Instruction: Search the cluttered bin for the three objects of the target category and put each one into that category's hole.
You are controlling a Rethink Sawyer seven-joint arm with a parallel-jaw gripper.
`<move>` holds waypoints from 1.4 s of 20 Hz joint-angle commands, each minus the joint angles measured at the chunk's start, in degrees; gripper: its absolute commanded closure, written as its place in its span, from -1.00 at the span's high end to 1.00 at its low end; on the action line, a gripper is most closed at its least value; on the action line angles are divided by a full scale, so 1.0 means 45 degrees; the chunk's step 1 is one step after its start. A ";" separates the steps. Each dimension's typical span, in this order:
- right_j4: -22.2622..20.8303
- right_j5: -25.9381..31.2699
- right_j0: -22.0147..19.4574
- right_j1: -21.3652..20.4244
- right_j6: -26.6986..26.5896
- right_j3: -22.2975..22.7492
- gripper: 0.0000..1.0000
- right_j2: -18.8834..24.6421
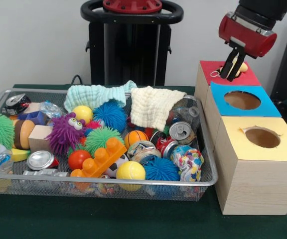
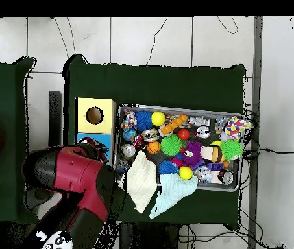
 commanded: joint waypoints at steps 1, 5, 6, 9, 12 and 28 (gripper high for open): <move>-0.1454 0.0750 0.0085 -0.0149 0.0731 -0.0312 -1.00 0.0221; -0.1601 0.1298 0.0105 -0.0433 0.0854 -0.0386 -1.00 0.0330; -0.1642 0.1592 0.0010 -0.0518 0.0852 -0.0547 -1.00 0.0354; -0.1493 0.1963 -0.0078 -0.0721 0.1296 -0.0546 -1.00 0.0582; -0.1373 0.2243 -0.0052 -0.0814 0.1620 -0.0528 -1.00 0.0727; -0.0546 0.3027 0.0214 -0.0622 0.2953 -0.0092 -1.00 0.1454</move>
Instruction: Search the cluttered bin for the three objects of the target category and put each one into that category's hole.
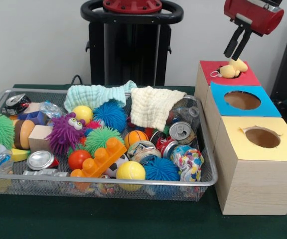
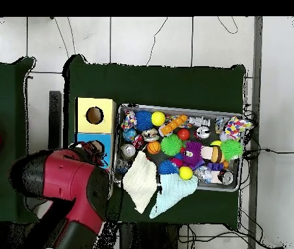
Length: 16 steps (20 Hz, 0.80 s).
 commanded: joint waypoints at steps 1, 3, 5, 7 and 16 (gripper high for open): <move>0.0510 0.1764 0.0009 0.0302 0.2976 0.0164 -1.00 0.1770; 0.0542 0.1788 0.0007 0.0323 0.2909 0.0274 -1.00 0.1915; 0.0708 0.1674 -0.0010 0.0319 0.2953 0.0492 -1.00 0.2124; 0.0978 0.1563 -0.0026 0.0295 0.3105 0.0722 -1.00 0.2352; 0.1996 0.0582 0.0387 0.0309 0.3606 0.1829 -1.00 0.3024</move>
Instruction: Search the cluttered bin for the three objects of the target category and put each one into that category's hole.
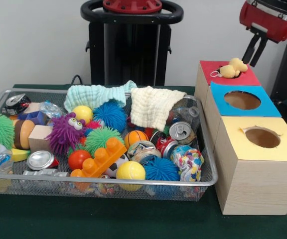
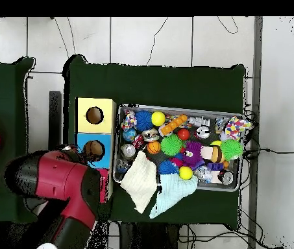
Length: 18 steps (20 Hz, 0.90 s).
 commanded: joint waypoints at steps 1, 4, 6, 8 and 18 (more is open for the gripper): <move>0.1008 0.0341 0.0207 0.0300 0.3572 0.1592 -1.00 0.2237; 0.1026 0.0492 0.0464 0.0408 0.3534 0.1712 -1.00 0.2181; 0.0968 0.0858 0.0542 0.0421 0.3483 0.1726 -1.00 0.2109; 0.0968 0.1143 0.0575 0.0335 0.3436 0.1838 -1.00 0.2126; 0.0651 0.0981 0.0836 0.0502 0.3303 0.2196 -1.00 0.1876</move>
